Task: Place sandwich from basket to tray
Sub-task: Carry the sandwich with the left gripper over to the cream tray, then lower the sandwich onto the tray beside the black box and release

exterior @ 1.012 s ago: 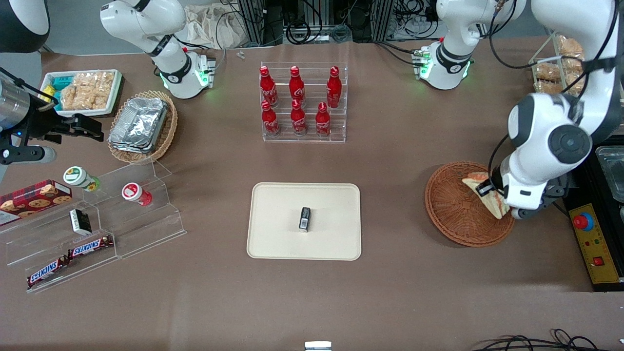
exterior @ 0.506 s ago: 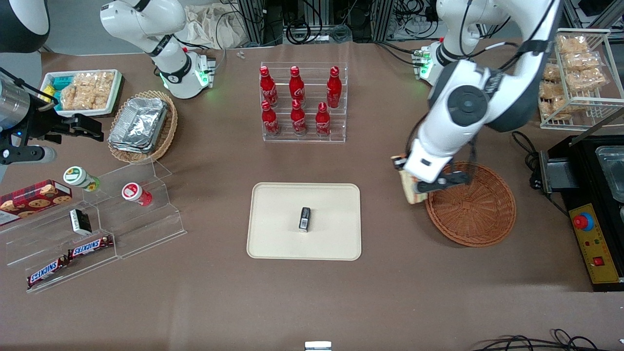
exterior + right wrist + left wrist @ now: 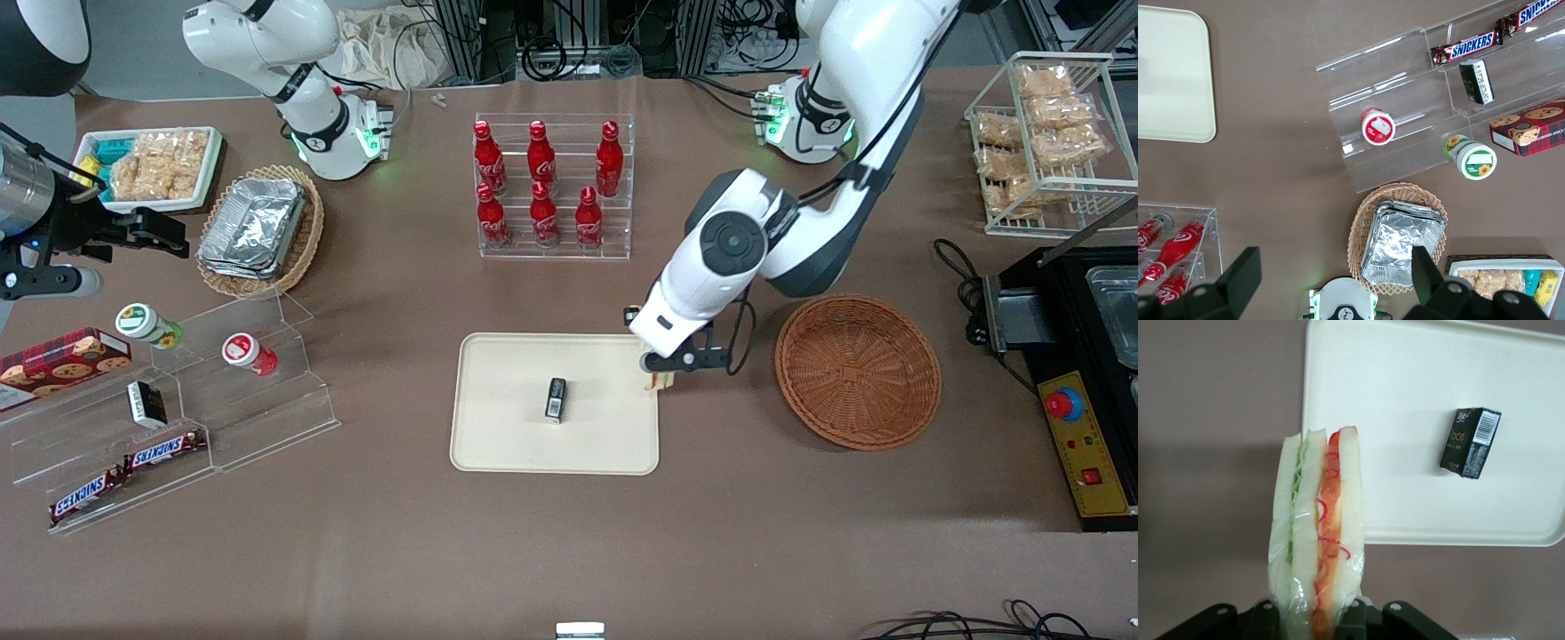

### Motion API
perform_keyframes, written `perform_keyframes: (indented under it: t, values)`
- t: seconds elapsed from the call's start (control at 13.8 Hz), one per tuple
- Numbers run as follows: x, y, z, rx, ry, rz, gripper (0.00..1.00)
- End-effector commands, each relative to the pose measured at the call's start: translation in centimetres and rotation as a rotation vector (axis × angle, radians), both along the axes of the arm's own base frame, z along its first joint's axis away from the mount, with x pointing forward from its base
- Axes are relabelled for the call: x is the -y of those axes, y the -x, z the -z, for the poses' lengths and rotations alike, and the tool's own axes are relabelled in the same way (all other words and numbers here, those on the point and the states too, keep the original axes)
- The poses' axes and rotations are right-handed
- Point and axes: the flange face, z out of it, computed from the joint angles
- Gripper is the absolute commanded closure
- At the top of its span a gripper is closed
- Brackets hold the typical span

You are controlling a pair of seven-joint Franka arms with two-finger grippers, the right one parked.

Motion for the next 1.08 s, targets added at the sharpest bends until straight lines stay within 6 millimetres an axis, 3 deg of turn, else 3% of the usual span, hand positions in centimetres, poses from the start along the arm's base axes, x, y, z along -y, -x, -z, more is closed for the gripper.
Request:
perform_keyframes:
  t: [0.0,0.36,0.51,0.58,0.65,0.8,1.01]
  values:
    - [2.4,-1.7,3.4,0.062,0.006,0.059,1.0]
    - [2.9,-2.8,9.2,0.17,0.03,0.122,0.98]
    - [2.8,-3.1,11.0,0.202,-0.003,0.175,0.62]
    - [3.0,-3.0,11.7,0.203,-0.016,0.18,0.33]
    - [3.0,-2.9,11.8,0.201,-0.016,0.179,0.17]
    - [2.9,-3.2,10.8,0.207,-0.008,0.133,0.0]
    - [2.5,-3.6,5.8,0.251,-0.02,0.048,0.0]
